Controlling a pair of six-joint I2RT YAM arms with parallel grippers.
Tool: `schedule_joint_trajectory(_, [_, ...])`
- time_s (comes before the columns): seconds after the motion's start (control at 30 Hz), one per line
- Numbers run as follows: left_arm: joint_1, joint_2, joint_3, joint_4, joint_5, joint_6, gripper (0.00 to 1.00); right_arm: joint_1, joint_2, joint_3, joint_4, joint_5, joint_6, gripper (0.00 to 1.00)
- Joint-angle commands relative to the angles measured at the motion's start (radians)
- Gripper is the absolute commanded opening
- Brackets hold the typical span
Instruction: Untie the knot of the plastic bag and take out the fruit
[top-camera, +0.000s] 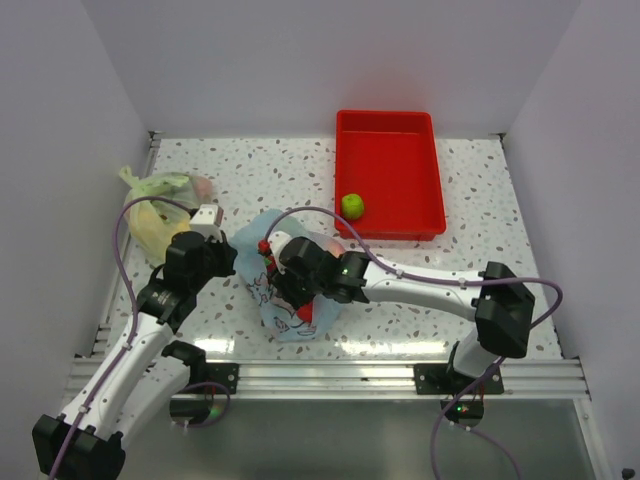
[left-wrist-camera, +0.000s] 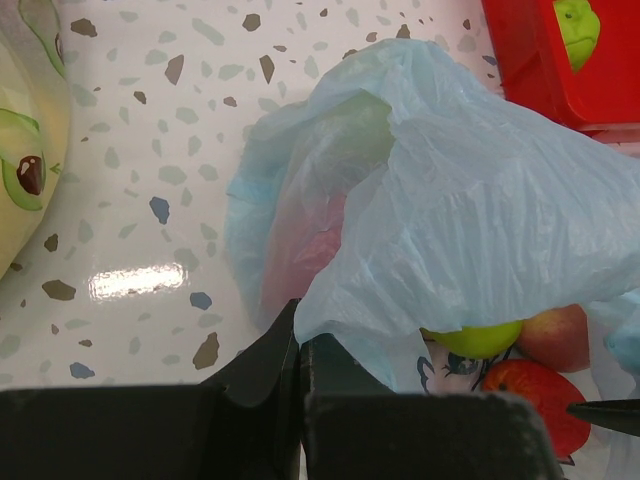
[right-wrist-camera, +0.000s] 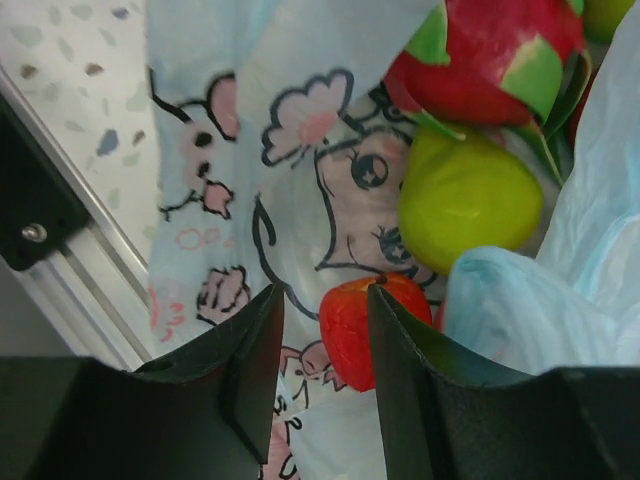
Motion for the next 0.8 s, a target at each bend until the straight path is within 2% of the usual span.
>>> schedule_joint_trajectory(0.0, [0.007, 0.000, 0.001, 0.030, 0.014, 0.018, 0.00, -0.002, -0.004, -0.042, 0.020, 0.033, 0.030, 0.43])
schedule_joint_trajectory(0.23, [0.005, 0.008, 0.001, 0.030, 0.015, 0.020, 0.00, -0.006, 0.001, -0.143, -0.009, 0.052, 0.047, 0.52])
schedule_joint_trajectory(0.37, [0.007, 0.011, 0.002, 0.032, 0.017, 0.020, 0.00, -0.006, -0.005, -0.188, 0.005, 0.042, 0.053, 0.65])
schedule_joint_trajectory(0.47, [0.007, 0.014, 0.002, 0.032, 0.020, 0.018, 0.00, -0.006, 0.005, -0.205, 0.010, 0.041, 0.056, 0.70])
schedule_joint_trajectory(0.5, [0.005, 0.017, 0.002, 0.032, 0.020, 0.020, 0.00, -0.006, 0.011, -0.209, 0.017, 0.042, 0.056, 0.76])
schedule_joint_trajectory(0.77, [0.007, 0.022, 0.002, 0.032, 0.021, 0.018, 0.00, -0.006, 0.059, -0.197, 0.097, -0.007, 0.033, 0.90])
